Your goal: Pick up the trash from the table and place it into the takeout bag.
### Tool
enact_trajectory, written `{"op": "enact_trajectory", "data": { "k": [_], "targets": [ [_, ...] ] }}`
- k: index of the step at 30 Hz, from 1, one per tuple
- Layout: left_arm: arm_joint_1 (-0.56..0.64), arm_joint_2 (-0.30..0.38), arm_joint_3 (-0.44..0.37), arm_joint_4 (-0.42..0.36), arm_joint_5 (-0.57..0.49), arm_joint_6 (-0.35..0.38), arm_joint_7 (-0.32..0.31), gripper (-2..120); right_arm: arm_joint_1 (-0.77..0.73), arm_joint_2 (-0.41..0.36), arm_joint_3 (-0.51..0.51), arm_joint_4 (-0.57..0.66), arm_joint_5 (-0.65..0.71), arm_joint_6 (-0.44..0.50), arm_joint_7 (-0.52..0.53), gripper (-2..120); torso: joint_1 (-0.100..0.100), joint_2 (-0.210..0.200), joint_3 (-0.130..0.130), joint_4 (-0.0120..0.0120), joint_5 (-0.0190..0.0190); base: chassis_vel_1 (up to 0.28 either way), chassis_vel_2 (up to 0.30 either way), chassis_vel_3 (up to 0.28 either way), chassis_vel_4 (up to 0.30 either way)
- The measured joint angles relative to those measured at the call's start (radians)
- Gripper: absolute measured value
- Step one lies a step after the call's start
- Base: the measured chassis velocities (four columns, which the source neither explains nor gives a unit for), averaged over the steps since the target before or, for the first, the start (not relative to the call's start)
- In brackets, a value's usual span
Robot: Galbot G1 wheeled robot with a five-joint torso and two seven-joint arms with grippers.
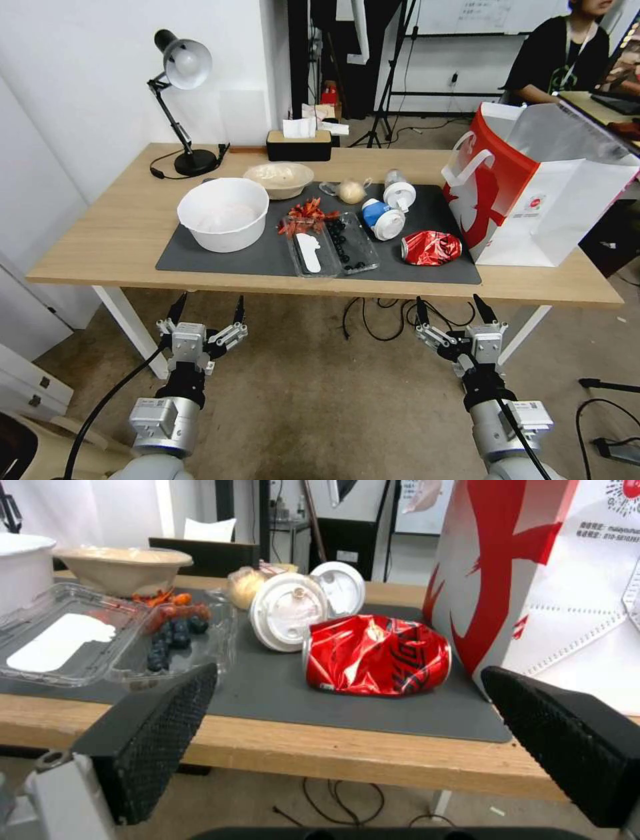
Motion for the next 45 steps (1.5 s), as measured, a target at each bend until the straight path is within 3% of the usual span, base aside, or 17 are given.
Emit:
{"op": "enact_trajectory", "data": {
  "k": [28,33,35,38,40,45],
  "targets": [
    [-0.008,0.001,0.003,0.006,-0.001,-0.001,-0.004,100,0.002,-0.002,0.000,0.000,0.002,-0.002,0.001,100,0.000,0.000,0.000,0.0001,0.0002,0.000,0.000,0.000,0.000],
    [-0.098,0.008,0.040,0.080,-0.015,-0.009,-0.054,100,0.047,-0.046,0.029,-0.014,0.069,-0.058,0.031,100,0.000,0.000,0.000,-0.0001,-0.0003,0.000,0.000,0.000,0.000],
    [-0.192,0.015,0.074,0.150,-0.029,-0.017,-0.097,100,0.112,-0.108,0.069,-0.031,0.152,-0.126,0.069,100,0.000,0.000,0.000,-0.0003,-0.0008,0.000,0.000,0.000,0.000],
    [-0.228,0.018,0.082,0.168,-0.037,-0.024,-0.112,100,0.126,-0.121,0.074,-0.031,0.175,-0.138,0.073,100,0.000,0.000,0.000,-0.0001,0.0017,0.000,0.000,0.000,0.000],
    [-0.296,0.027,0.105,0.212,-0.059,-0.044,-0.151,100,0.155,-0.151,0.112,-0.029,0.240,-0.168,0.089,100,0.000,0.000,0.000,0.0000,-0.0006,0.000,0.000,0.000,0.000],
    [-0.376,0.051,0.120,0.242,-0.085,-0.071,-0.202,100,0.177,-0.180,0.150,0.005,0.303,-0.198,0.102,100,0.000,0.000,0.000,-0.0009,0.0010,0.000,0.000,0.000,0.000]
  ]
}}
